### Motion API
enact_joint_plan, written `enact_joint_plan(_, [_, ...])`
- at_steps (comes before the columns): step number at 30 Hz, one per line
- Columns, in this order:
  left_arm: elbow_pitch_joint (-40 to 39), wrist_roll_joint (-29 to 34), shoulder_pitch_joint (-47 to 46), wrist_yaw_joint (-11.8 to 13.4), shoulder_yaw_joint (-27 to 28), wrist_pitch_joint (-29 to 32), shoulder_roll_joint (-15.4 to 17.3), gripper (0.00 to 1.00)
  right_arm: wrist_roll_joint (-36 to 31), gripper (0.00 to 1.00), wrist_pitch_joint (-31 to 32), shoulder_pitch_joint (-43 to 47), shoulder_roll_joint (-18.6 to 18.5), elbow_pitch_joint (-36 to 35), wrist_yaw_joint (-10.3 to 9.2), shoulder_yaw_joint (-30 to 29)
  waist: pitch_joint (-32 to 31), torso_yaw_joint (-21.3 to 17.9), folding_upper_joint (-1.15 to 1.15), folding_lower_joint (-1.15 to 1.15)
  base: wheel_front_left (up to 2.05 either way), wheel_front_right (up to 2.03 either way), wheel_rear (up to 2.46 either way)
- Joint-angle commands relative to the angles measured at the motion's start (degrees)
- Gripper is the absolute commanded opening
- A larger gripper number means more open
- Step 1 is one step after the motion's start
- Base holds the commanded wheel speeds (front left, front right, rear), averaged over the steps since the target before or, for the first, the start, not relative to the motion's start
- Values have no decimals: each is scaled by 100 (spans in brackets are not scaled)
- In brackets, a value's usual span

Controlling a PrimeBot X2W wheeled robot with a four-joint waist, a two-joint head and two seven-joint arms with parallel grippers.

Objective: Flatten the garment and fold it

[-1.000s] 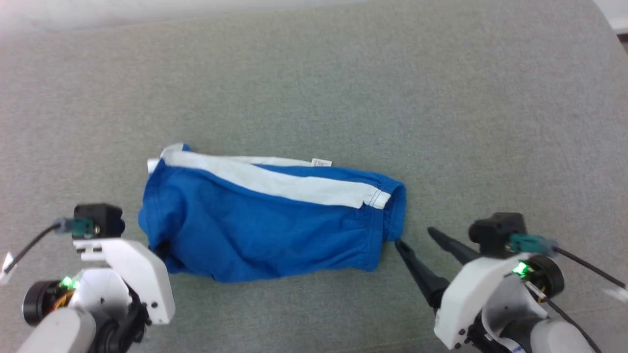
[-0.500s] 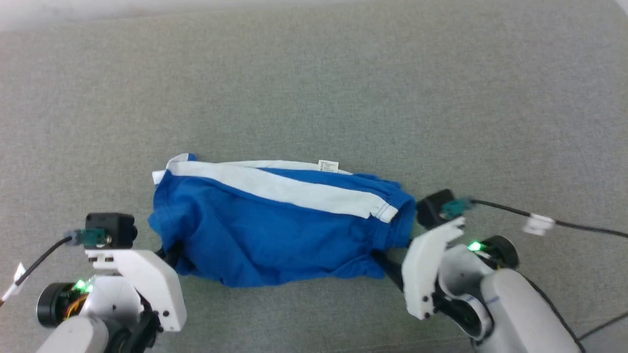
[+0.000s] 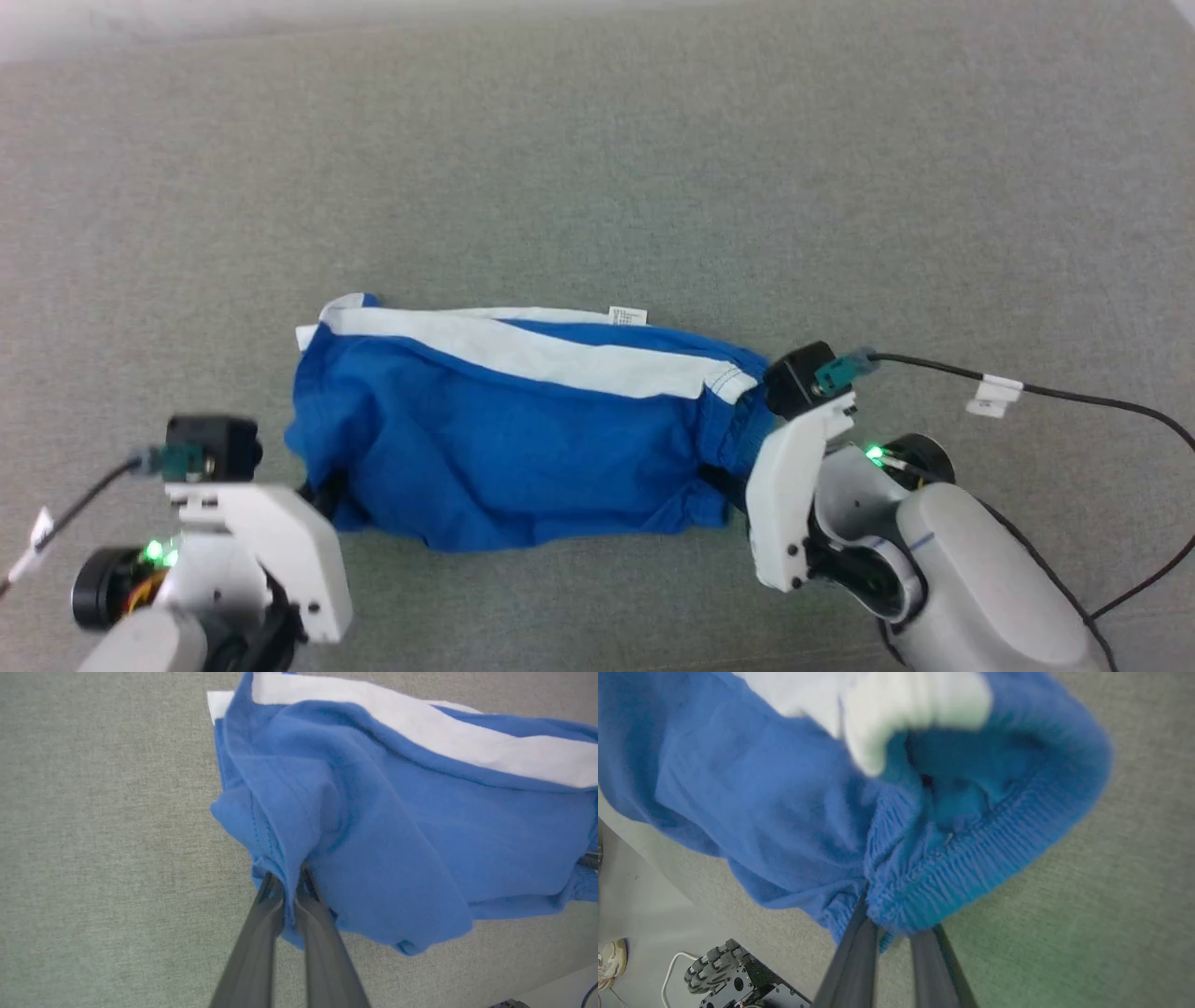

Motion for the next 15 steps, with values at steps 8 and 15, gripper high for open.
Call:
enact_joint_plan(8, [-148, -124, 743, 44, -51, -196, -30, 0, 112, 0, 116, 663, -405, -816, 10, -178, -461, 141, 0, -1, 0, 0, 0])
enact_joint_plan(15, [-8, -335, 1172, 50, -179, -313, -298, 0, -37, 0, 302, 1318, -473, -1168, 10, -468, -549, 145, 0, -1, 0, 0, 0])
